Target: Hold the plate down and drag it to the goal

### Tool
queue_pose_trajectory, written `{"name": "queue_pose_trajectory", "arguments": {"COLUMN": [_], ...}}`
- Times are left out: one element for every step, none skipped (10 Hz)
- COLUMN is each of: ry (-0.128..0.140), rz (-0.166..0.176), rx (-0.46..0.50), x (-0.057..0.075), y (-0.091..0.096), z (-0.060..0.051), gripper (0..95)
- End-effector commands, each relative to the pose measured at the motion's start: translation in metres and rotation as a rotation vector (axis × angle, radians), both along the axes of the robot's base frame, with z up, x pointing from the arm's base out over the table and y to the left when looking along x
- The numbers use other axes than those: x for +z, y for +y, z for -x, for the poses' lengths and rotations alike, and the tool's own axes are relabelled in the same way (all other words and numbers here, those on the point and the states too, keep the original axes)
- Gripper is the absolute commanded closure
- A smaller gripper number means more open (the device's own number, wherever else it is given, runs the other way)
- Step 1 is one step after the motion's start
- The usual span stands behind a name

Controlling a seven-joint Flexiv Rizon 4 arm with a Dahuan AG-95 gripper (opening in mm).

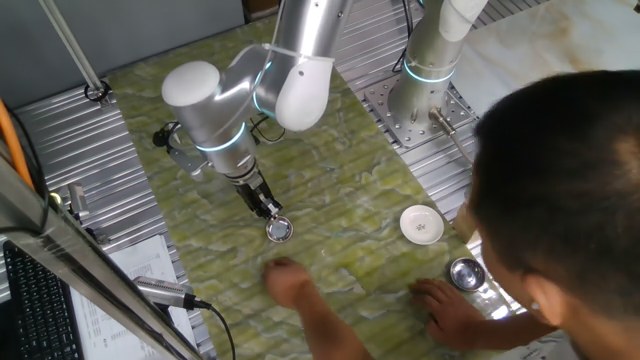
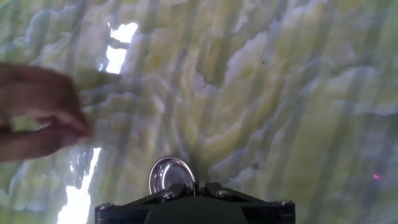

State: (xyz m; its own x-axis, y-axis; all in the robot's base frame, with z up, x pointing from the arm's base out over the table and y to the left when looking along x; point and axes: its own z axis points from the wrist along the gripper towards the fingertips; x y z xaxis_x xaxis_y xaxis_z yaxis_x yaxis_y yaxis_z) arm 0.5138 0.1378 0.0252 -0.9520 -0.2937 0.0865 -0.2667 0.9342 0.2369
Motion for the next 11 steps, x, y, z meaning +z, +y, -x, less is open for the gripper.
{"name": "queue_pose_trajectory", "arguments": {"ry": [-0.002,-0.002,-0.002,-0.002,-0.003,-0.004,-0.004,-0.005,-0.006,-0.007,-0.007], "rz": [0.003,0.003,0.004,0.006,0.008,0.012,0.022,0.027,0.032,0.036,0.034], "rx": [0.008,0.01,0.011,0.012,0.017,0.021,0.025,0.029,0.035,0.042,0.042], "x": [0.0,0.0002,0.0005,0.0008,0.0012,0.0012,0.0013,0.0013,0.0015,0.0018,0.0022], "y": [-0.0016,-0.0021,-0.003,-0.0039,-0.0049,-0.005,-0.0052,-0.0055,-0.0061,-0.0068,-0.0079], "z": [-0.0003,-0.0004,-0.0006,-0.0008,-0.0011,-0.0011,-0.0011,-0.0011,-0.0013,-0.0014,-0.0017], "gripper": [95.0,95.0,95.0,95.0,95.0,95.0,95.0,95.0,95.0,95.0,95.0]}}
